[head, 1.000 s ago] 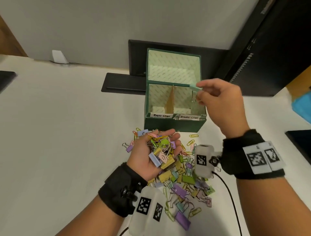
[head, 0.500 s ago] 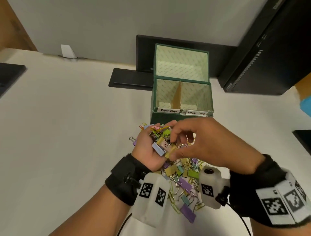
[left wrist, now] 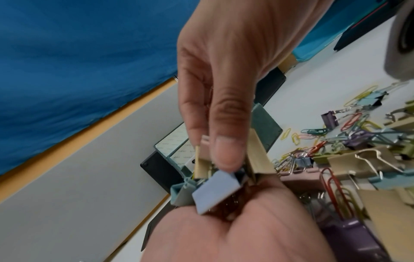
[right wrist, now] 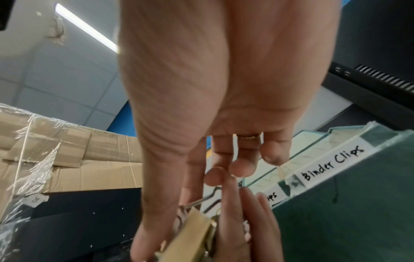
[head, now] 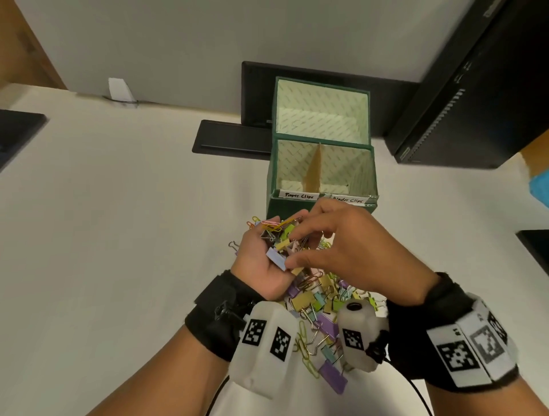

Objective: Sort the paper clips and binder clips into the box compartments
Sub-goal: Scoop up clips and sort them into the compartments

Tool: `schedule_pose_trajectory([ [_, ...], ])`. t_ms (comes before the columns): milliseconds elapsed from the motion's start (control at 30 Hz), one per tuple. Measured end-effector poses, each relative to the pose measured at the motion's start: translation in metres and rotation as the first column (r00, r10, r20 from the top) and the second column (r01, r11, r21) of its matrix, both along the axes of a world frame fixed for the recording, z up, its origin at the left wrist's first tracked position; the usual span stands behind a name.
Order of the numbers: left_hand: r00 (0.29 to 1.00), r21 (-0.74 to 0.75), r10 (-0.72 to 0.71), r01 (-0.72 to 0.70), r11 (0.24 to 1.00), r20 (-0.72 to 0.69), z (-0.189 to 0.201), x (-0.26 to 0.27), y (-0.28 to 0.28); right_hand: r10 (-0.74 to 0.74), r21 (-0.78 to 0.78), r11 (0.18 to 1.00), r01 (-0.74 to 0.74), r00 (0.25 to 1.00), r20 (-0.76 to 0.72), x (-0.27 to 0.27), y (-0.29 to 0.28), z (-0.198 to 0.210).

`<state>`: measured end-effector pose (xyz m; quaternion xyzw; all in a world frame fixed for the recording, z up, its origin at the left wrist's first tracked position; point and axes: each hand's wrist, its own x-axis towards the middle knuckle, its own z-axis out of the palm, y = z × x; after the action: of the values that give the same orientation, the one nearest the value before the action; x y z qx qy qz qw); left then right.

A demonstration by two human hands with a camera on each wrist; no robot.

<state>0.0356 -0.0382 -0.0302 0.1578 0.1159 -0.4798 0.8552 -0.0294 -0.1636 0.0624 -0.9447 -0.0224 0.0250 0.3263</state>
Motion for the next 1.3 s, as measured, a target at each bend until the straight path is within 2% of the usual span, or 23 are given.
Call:
schedule_pose_trajectory([
  [233, 0.999, -0.071, 0.011, -0.014, 0.997, -0.039, -0.002, 0.000, -0.001, -0.008, 0.186, 0.983, 0.000, 0.999, 0.042, 0.000, -0.009, 0.005],
  [333, 0.993, -0.096, 0.065, -0.075, 0.993, -0.098, -0.001, -0.001, -0.003, -0.191, 0.231, 0.962, 0.145, 0.963, 0.189, 0.006, -0.024, 0.017],
  [433, 0.989, -0.096, 0.080, -0.092, 0.991, -0.122, 0.000, -0.003, -0.002, -0.361, 0.149, 0.932, 0.329, 0.873, 0.329, 0.026, -0.048, 0.024],
  [467, 0.989, -0.089, 0.075, -0.087, 0.992, -0.129, 0.000, -0.004, -0.002, -0.376, 0.085, 0.925, 0.370, 0.865, 0.332, 0.033, -0.056, 0.023],
  [533, 0.989, -0.073, 0.063, -0.073, 0.995, -0.131, 0.001, -0.005, -0.001, -0.359, -0.098, 0.914, 0.394, 0.897, 0.256, 0.043, -0.069, 0.019],
  [600, 0.990, -0.070, 0.065, -0.075, 0.995, -0.128, 0.003, -0.003, 0.000, -0.318, -0.237, 0.910, 0.339, 0.940, 0.124, 0.043, -0.070, 0.014],
  [633, 0.990, -0.079, 0.069, -0.079, 0.994, -0.125, 0.004, -0.003, 0.001, -0.281, -0.239, 0.924, 0.297, 0.955, 0.098, 0.040, -0.067, 0.013],
  [767, 0.990, -0.071, 0.087, -0.096, 0.993, -0.115, 0.002, 0.002, 0.002, -0.026, -0.022, 0.999, 0.029, 0.987, 0.161, 0.020, -0.046, 0.013],
  [833, 0.996, -0.046, 0.067, -0.070, 0.996, -0.064, 0.004, 0.004, 0.003, 0.145, -0.023, 0.989, -0.144, 0.983, 0.113, 0.010, -0.037, 0.007],
  [900, 0.998, -0.008, 0.052, -0.052, 0.999, -0.028, 0.004, 0.004, 0.004, 0.240, -0.090, 0.968, -0.233, 0.968, 0.073, 0.005, -0.031, -0.002],
  [1000, 0.999, -0.013, 0.031, -0.031, 0.999, 0.020, 0.000, 0.004, 0.004, 0.278, -0.146, 0.954, -0.260, 0.953, 0.120, 0.003, -0.027, -0.014],
  [1067, 0.999, -0.005, 0.026, -0.026, 1.000, 0.030, 0.001, 0.003, 0.004, 0.264, -0.120, 0.961, -0.248, 0.952, 0.155, 0.003, -0.026, -0.017],
  [1167, 0.998, -0.029, 0.059, -0.059, 0.998, 0.000, 0.004, 0.004, 0.002, 0.235, -0.007, 0.971, -0.238, 0.953, 0.193, 0.001, -0.027, -0.015],
  [1300, 0.993, -0.051, 0.108, -0.110, 0.993, -0.042, 0.007, 0.006, 0.002, 0.167, 0.222, 0.951, -0.217, 0.960, 0.223, -0.001, -0.026, -0.014],
])
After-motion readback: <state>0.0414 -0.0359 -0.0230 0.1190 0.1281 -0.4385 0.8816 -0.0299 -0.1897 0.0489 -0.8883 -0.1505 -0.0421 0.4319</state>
